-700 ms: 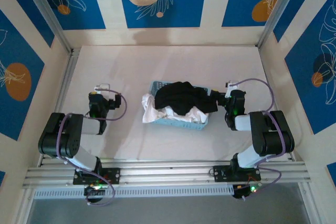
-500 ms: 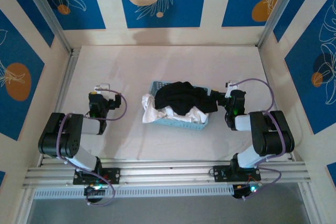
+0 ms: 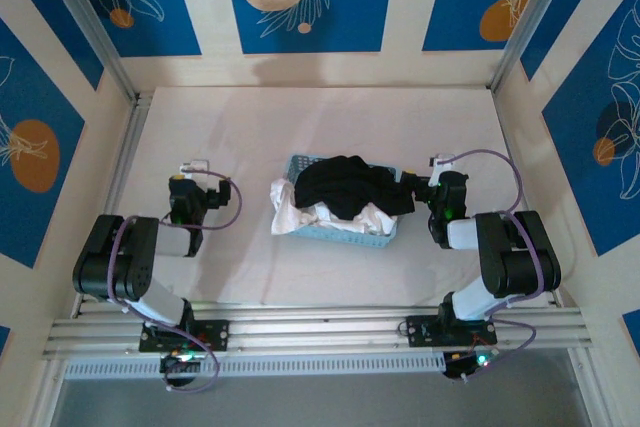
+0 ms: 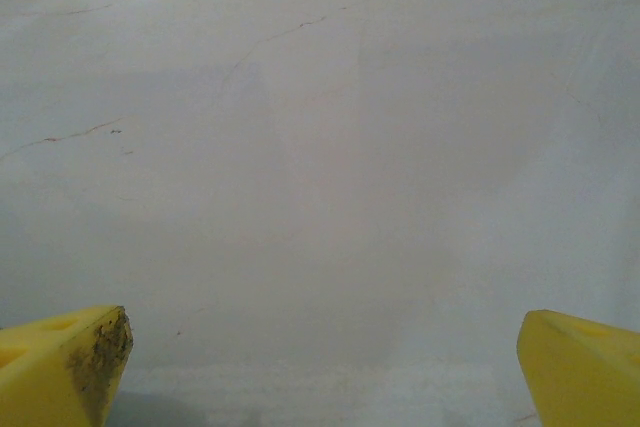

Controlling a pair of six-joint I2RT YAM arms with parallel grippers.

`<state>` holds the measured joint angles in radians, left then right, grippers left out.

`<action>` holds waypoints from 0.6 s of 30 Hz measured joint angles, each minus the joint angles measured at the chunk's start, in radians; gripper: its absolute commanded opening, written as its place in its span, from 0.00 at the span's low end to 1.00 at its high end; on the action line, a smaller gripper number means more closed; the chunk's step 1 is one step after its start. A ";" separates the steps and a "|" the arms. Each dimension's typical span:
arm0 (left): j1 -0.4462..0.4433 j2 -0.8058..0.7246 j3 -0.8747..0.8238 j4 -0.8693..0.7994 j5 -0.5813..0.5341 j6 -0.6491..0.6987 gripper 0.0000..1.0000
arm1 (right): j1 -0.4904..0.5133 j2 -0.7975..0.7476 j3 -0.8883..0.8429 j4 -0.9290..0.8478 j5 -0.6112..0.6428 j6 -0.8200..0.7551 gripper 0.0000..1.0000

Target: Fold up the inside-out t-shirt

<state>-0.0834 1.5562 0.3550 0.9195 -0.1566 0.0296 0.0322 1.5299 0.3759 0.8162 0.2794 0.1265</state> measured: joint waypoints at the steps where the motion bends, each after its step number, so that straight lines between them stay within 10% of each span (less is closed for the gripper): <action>1: 0.000 0.000 0.000 0.000 0.000 0.000 1.00 | 0.000 0.000 0.000 0.000 0.000 0.000 0.99; 10: 0.000 -0.083 0.003 -0.096 -0.057 -0.020 1.00 | 0.007 -0.038 0.000 -0.032 0.007 0.000 0.99; 18: 0.008 -0.390 0.171 -0.443 0.006 -0.228 1.00 | -0.023 -0.416 0.102 -0.417 0.191 0.234 0.96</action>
<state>-0.0757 1.1660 0.5262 0.4767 -0.1501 -0.1982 0.0097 1.1137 0.4778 0.3988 0.4706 0.3607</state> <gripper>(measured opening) 0.998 0.981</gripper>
